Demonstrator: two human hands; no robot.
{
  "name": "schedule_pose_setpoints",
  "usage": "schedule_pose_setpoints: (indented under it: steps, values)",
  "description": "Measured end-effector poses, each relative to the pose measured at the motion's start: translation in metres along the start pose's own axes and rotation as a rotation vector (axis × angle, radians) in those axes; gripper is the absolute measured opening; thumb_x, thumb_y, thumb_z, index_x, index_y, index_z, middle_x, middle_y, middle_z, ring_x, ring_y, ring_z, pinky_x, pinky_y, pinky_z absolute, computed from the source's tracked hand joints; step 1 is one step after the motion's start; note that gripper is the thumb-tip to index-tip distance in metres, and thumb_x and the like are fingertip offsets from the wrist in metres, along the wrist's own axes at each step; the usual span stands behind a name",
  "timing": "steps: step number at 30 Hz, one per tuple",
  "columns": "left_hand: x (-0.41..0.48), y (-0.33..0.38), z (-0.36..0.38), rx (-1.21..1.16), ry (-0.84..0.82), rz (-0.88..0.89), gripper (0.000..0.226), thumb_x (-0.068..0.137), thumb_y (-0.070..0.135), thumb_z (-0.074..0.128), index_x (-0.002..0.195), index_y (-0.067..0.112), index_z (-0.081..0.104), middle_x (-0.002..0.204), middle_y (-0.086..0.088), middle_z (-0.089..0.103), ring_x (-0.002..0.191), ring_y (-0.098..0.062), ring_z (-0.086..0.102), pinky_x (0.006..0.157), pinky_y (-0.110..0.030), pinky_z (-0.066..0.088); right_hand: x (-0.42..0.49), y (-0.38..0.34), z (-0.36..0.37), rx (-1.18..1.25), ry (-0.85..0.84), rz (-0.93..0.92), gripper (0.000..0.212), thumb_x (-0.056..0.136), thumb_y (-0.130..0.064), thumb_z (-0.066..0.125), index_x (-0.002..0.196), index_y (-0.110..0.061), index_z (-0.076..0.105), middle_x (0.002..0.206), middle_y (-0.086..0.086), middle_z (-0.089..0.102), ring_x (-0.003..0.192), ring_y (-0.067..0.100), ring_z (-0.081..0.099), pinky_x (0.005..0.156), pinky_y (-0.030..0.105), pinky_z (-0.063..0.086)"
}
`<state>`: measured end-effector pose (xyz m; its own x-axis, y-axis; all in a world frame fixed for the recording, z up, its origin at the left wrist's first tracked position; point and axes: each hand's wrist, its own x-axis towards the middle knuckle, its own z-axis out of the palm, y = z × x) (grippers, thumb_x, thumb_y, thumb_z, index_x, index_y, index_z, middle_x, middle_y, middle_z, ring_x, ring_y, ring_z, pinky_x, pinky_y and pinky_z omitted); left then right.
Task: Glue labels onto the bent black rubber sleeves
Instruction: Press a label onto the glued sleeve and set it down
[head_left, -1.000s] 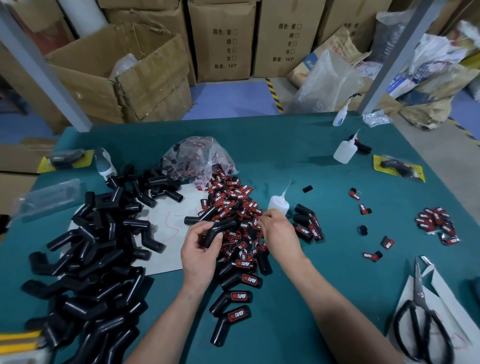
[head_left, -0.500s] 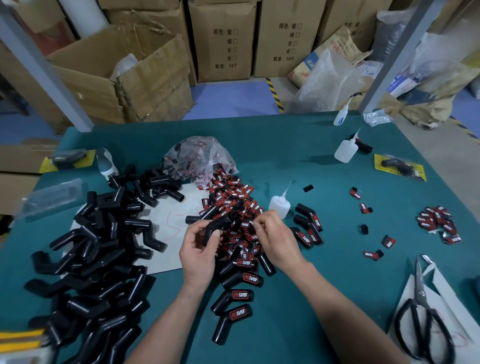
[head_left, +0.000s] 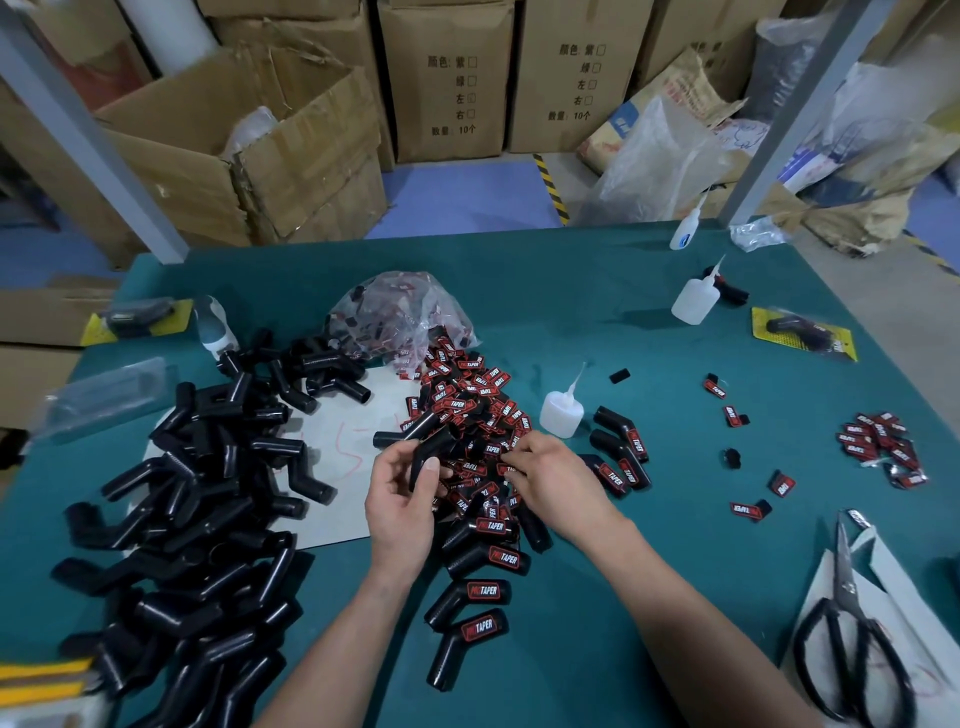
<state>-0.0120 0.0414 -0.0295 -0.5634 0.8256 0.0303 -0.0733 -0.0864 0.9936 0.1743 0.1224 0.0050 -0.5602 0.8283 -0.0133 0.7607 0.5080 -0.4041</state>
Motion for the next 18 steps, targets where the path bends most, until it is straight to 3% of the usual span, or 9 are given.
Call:
schedule_pose_setpoints:
  steps: [7,11,13,18]
  values:
    - [0.000,0.000,0.000,0.013,0.003,-0.002,0.025,0.087,0.042,0.072,0.111,0.044,0.065,0.095,-0.005,0.075,0.080,-0.018,0.069,0.072,-0.028,0.059,0.002,0.002,0.000,0.045,0.045,0.028,0.020,0.099,-0.029,0.064,0.105,-0.014,0.076,0.107,0.000,0.063,0.102,0.019,0.054,0.085,0.036,0.051]
    - [0.000,-0.001,0.001,0.027,-0.007,-0.009,0.026,0.086,0.044,0.073,0.111,0.042,0.065,0.096,-0.002,0.075,0.084,-0.019,0.071,0.074,-0.029,0.059,0.000,0.007,-0.002,0.013,0.026,-0.118,0.012,0.097,-0.022,0.065,0.096,-0.012,0.072,0.101,0.000,0.060,0.099,0.019,0.051,0.077,0.040,0.054]
    - [-0.001,-0.002,0.000,0.034,-0.012,-0.014,0.027,0.085,0.045,0.074,0.111,0.041,0.067,0.099,-0.003,0.076,0.089,-0.021,0.072,0.080,-0.033,0.060,-0.001,0.009,-0.003,0.024,0.018,-0.186,0.010,0.095,-0.019,0.065,0.098,-0.013,0.073,0.099,0.001,0.061,0.097,0.020,0.053,0.076,0.042,0.054]
    - [-0.002,-0.001,0.002,0.035,-0.026,0.015,0.027,0.085,0.036,0.076,0.112,0.037,0.071,0.116,0.002,0.075,0.105,-0.024,0.072,0.095,-0.036,0.058,-0.001,0.005,-0.010,0.147,-0.021,-0.255,0.020,0.102,-0.019,0.059,0.115,-0.012,0.073,0.106,0.004,0.063,0.100,0.022,0.057,0.091,0.036,0.049]
